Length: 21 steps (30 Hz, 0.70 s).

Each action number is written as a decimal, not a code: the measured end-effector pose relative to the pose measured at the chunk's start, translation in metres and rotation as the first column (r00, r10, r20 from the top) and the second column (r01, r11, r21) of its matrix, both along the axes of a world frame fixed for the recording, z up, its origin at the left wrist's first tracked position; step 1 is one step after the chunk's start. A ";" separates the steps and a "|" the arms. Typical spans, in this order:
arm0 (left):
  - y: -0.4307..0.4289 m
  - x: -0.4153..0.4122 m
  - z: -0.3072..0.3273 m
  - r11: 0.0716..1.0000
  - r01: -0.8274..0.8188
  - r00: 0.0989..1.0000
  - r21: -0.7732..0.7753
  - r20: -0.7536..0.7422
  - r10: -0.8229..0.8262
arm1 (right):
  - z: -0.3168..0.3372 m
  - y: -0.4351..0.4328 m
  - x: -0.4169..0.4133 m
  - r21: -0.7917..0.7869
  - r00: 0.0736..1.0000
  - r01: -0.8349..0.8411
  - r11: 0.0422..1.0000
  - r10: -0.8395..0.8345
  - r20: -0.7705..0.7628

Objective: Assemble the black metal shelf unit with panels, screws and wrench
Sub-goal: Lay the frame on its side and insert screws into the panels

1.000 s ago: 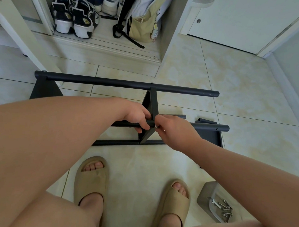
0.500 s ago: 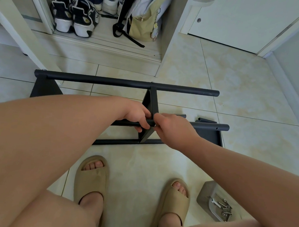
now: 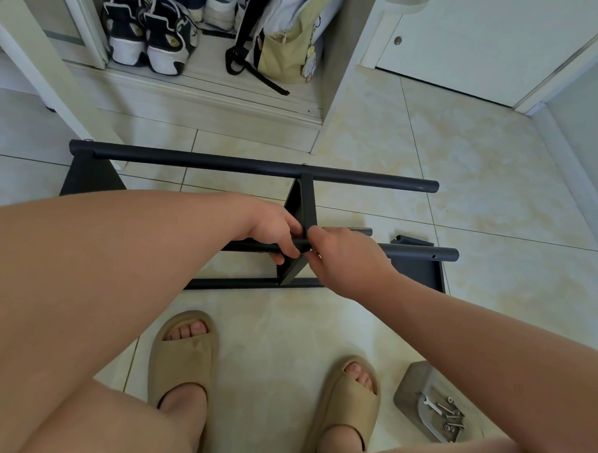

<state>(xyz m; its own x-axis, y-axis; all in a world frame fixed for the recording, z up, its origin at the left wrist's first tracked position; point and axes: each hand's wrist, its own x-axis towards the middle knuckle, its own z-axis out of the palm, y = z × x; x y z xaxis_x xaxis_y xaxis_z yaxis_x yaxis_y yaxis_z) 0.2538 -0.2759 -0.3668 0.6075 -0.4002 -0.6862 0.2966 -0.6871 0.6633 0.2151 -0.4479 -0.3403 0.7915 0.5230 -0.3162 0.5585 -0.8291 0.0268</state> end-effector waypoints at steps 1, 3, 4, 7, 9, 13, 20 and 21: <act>0.000 0.000 -0.001 1.000 0.000 1.000 -0.007 -0.004 0.000 | -0.001 0.001 0.000 -0.035 1.000 0.015 0.999 -0.014 0.008; 0.000 0.000 -0.002 1.000 -0.012 1.000 -0.023 -0.009 0.012 | -0.004 0.002 0.000 -0.109 0.999 0.033 0.993 -0.032 0.010; 0.000 0.000 -0.002 0.999 -0.018 1.000 -0.028 -0.011 0.018 | -0.005 0.002 0.000 -0.126 0.999 0.036 0.991 -0.035 0.009; 0.000 0.000 -0.001 1.000 -0.014 1.000 -0.026 -0.010 0.014 | -0.002 -0.001 0.001 -0.040 0.998 0.067 0.997 -0.067 0.011; 0.000 -0.001 0.000 1.000 -0.005 1.000 -0.011 0.004 0.005 | -0.001 -0.002 0.000 0.028 0.999 0.043 0.999 -0.044 0.009; 0.000 -0.001 0.001 1.000 0.006 1.000 -0.003 0.012 -0.006 | -0.004 0.000 -0.002 -0.031 1.000 0.001 1.000 -0.001 0.000; 0.000 -0.002 0.001 1.000 0.003 1.000 -0.018 0.003 -0.003 | -0.007 0.000 -0.002 -0.114 0.998 0.056 0.992 -0.053 0.027; 0.000 -0.002 0.002 1.000 0.004 1.000 -0.014 0.003 -0.004 | -0.005 -0.001 -0.002 -0.058 0.997 0.069 0.996 -0.067 0.032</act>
